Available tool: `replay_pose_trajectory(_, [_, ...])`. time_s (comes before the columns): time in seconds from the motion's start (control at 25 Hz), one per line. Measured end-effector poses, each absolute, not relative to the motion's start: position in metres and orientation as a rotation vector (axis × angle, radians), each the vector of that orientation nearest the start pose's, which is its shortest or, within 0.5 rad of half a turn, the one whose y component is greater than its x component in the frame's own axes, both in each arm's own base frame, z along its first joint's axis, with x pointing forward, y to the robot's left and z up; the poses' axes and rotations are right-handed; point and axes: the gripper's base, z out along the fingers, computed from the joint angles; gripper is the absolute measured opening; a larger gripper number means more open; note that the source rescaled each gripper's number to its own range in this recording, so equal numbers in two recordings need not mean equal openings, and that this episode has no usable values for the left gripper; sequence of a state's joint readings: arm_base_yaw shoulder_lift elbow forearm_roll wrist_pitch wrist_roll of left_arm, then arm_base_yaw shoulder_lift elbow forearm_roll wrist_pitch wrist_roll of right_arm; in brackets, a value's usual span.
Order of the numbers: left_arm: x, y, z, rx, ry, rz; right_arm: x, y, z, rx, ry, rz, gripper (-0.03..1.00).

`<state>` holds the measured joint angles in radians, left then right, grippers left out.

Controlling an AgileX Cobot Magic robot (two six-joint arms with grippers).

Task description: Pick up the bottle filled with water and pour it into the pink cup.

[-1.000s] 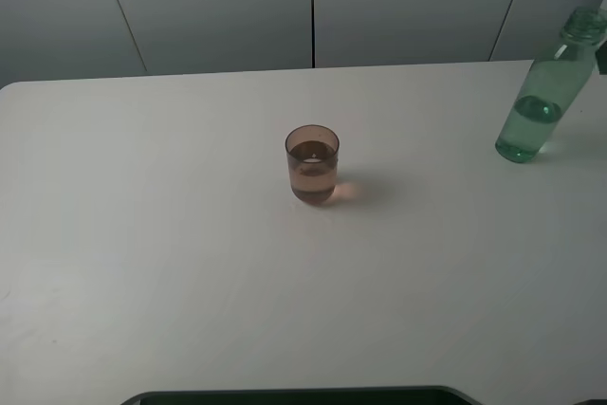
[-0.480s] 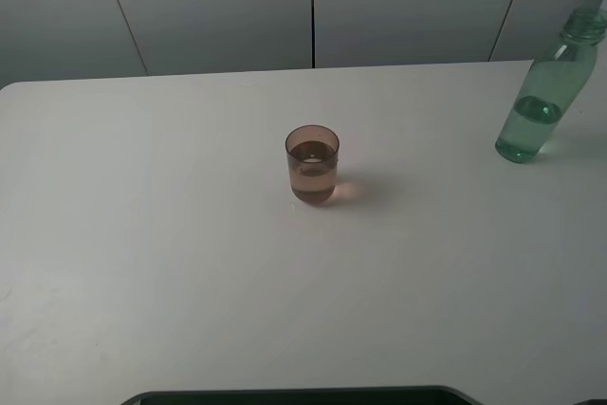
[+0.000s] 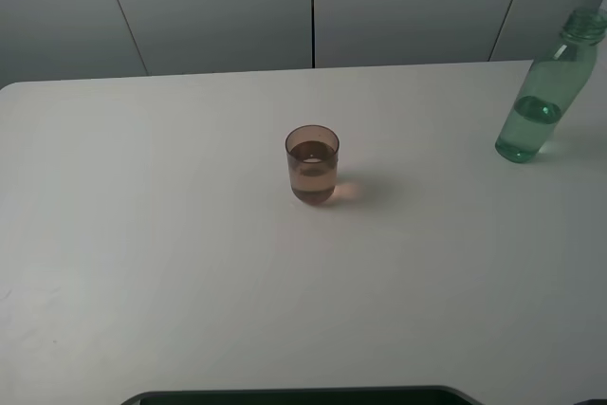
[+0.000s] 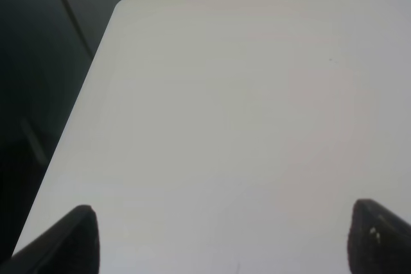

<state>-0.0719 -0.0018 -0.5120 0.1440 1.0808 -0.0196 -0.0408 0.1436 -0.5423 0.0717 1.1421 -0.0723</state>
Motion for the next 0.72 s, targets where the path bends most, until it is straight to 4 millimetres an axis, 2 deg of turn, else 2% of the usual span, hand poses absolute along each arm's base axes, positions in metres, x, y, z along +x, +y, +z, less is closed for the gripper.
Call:
replay_pose_trajectory(0.48, [-0.007, 0.012, 0.28, 0.044, 2.045, 0.115, -0.007, 0.006, 0.278, -0.038, 2.074, 0.011, 1.0])
replay_pose_trajectory(0.72, [-0.007, 0.012, 0.28, 0.044, 2.044, 0.115, -0.008, 0.006, 0.278, -0.038, 2.068, 0.011, 1.0])
